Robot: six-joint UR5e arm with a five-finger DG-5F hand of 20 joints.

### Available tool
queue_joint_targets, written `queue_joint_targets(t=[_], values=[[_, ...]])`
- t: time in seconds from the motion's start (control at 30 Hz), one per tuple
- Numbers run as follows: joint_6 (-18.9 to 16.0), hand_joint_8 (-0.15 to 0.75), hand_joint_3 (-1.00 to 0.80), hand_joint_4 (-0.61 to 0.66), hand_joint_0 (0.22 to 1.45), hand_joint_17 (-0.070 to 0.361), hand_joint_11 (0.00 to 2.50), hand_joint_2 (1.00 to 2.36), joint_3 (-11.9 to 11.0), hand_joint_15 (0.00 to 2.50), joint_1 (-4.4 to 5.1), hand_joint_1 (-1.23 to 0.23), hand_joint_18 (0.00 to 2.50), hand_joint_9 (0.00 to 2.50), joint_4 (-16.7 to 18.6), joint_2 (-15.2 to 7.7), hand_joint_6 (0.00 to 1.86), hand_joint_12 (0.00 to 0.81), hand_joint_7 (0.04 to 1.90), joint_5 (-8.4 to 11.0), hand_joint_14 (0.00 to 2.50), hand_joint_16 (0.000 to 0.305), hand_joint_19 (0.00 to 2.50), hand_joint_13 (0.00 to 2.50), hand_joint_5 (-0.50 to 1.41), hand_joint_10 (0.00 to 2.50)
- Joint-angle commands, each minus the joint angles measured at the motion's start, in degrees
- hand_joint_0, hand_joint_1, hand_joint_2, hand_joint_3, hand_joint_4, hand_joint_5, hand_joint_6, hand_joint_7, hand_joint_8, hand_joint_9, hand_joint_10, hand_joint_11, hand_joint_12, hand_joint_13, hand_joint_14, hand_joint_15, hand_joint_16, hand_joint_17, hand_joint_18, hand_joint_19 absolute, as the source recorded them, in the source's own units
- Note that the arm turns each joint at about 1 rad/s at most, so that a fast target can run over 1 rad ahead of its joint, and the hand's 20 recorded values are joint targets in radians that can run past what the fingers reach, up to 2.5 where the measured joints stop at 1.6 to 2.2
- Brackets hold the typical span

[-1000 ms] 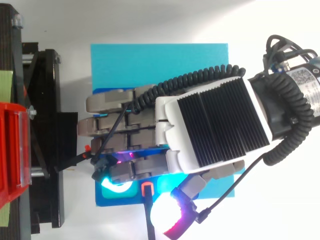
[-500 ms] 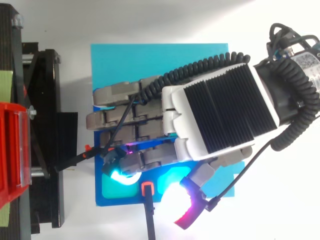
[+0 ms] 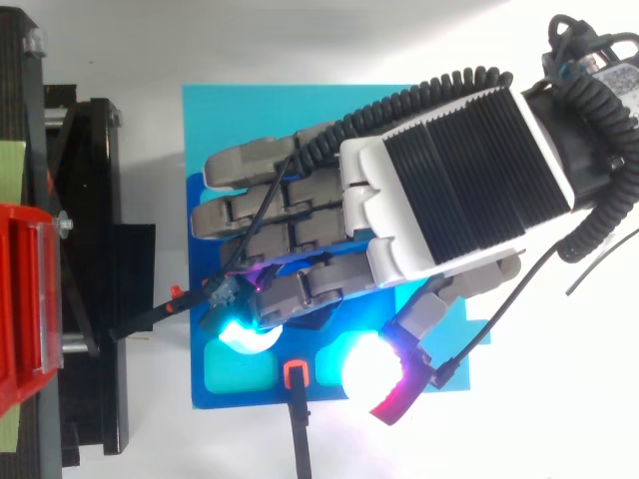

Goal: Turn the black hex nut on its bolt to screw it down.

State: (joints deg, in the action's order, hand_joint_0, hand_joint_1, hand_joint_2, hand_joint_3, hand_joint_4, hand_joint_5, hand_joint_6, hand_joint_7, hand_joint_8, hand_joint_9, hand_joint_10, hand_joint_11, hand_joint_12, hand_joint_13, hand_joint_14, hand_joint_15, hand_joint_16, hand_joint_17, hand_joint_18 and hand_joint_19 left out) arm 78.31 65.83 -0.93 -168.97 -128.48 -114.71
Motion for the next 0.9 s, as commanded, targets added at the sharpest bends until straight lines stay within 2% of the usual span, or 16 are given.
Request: queue_joint_targets(t=[0.0, 0.2, 0.33, 0.47, 0.73, 0.87], values=[[0.0, 0.26, -0.5, 0.24, 0.52, 0.036, 0.33, 1.0, 0.0, 0.0, -0.48, -0.43, 0.12, 0.52, 0.1, 0.0, 0.81, 0.161, 0.6, -0.51, 0.0, 0.016, 0.1, 0.38, -0.22, 0.01], [0.0, 0.26, -0.5, 0.24, 0.52, 0.036, 0.32, 1.0, 0.0, 0.01, -1.44, -0.43, 0.12, 0.52, 0.6, 0.0, 0.81, 0.16, 0.6, -1.83, 0.0, 0.016, 0.1, 0.38, -0.22, 0.01], [0.0, 0.26, -0.5, 0.24, 0.52, 0.036, 0.33, 1.0, 0.0, 0.01, -1.79, -0.43, 0.12, 0.52, 0.7, 0.0, 0.81, 0.159, 0.6, -2.1, 0.0, 0.016, 0.1, 0.38, -0.22, 0.01], [0.0, 0.261, -0.5, 0.24, 0.52, 0.036, 0.32, 1.0, 0.0, 0.01, -2.41, -0.43, 0.12, 0.52, 1.2, 0.0, 0.8, 0.158, 0.6, -3.15, 0.0, 0.016, 0.11, 0.38, -0.22, 0.01], [0.0, 0.261, -0.5, 0.24, 0.52, 0.036, 0.32, 1.0, 0.0, 0.0, -2.94, -0.43, 0.12, 0.52, 1.7, 0.0, 0.8, 0.158, 0.6, -3.5, 0.0, 0.016, 0.1, 0.38, -0.22, 0.01], [0.3, 0.26, -0.5, 0.24, 0.52, 0.036, 0.32, 1.0, 0.0, 0.0, -3.64, -0.43, 0.12, 0.52, 2.8, 0.0, 0.8, 0.157, 0.6, -4.56, 0.0, 0.016, 0.1, 0.38, -0.22, 0.01]])
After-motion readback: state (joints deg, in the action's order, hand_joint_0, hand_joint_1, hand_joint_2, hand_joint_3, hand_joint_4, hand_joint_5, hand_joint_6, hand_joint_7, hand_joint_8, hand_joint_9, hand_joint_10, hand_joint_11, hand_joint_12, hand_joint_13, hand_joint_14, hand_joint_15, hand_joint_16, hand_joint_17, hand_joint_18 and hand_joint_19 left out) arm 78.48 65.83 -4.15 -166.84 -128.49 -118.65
